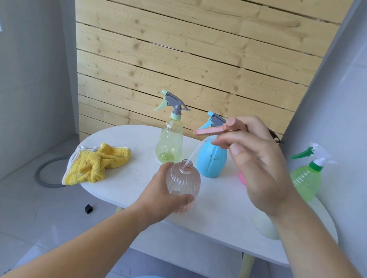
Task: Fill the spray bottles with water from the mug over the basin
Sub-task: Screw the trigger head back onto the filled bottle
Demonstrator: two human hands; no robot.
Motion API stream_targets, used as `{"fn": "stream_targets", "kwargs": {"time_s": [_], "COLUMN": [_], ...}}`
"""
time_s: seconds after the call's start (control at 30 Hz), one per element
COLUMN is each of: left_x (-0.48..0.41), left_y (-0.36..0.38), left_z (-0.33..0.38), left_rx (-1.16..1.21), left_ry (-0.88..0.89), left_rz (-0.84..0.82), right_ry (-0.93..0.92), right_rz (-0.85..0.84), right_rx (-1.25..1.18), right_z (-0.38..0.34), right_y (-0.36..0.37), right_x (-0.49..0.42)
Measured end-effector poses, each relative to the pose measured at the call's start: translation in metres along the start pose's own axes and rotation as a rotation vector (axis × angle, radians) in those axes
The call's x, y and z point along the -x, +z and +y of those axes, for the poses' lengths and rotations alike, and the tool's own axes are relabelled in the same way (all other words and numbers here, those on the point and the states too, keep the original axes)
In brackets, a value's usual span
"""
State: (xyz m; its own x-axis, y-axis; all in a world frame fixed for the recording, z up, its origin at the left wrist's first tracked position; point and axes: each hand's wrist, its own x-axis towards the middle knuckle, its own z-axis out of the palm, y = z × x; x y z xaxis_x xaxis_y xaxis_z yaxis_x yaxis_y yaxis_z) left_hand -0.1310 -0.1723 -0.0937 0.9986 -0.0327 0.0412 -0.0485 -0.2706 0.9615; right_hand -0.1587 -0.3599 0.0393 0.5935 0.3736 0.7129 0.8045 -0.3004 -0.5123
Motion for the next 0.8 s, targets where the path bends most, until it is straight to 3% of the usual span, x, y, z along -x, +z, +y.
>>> {"fn": "stream_targets", "kwargs": {"time_s": [0.23, 0.43, 0.8], "left_x": [-0.001, -0.002, -0.003], "left_y": [-0.002, -0.003, -0.004], "left_z": [-0.002, -0.003, -0.004], "left_rx": [-0.021, -0.034, -0.030], "left_ry": [0.007, 0.007, 0.004], "left_rz": [-0.010, -0.019, -0.032], "right_ry": [0.034, 0.051, 0.434], "right_rz": [0.064, -0.037, -0.123], "right_rx": [-0.009, 0.076, -0.077], "right_z": [-0.004, -0.015, 0.018], "right_y": [-0.001, 0.006, 0.047], "right_x": [-0.004, -0.013, -0.043]}}
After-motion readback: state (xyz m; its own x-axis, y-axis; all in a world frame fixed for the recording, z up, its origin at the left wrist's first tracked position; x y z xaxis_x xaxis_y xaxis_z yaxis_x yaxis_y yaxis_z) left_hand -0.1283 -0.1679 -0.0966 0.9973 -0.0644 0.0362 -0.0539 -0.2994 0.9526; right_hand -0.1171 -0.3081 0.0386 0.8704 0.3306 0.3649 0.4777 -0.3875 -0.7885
